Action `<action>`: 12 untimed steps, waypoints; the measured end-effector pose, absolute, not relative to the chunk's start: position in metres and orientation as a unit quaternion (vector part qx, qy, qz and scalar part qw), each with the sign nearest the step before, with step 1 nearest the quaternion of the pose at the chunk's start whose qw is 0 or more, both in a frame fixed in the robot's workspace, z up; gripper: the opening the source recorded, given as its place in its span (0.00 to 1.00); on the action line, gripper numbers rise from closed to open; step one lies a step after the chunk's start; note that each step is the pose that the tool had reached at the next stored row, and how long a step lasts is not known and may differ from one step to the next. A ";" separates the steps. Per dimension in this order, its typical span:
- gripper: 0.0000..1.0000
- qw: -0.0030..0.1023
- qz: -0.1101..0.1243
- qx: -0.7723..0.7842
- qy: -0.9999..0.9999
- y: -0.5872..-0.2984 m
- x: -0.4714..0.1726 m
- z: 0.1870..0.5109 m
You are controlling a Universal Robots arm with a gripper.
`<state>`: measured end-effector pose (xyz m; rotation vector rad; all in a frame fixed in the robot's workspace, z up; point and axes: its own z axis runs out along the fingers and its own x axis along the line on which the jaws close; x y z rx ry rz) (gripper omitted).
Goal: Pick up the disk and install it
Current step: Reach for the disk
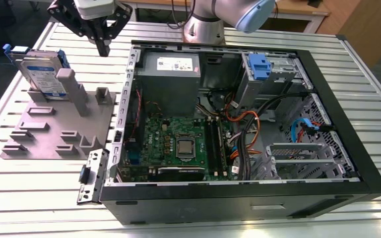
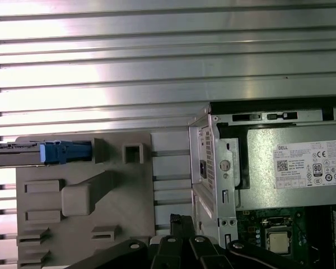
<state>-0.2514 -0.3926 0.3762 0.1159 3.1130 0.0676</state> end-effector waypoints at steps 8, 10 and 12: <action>0.11 0.013 0.022 0.037 0.999 -0.393 -0.253 0.376; 0.11 0.013 0.022 0.037 0.999 -0.393 -0.255 0.376; 0.11 0.013 0.022 0.037 0.999 -0.393 -0.257 0.376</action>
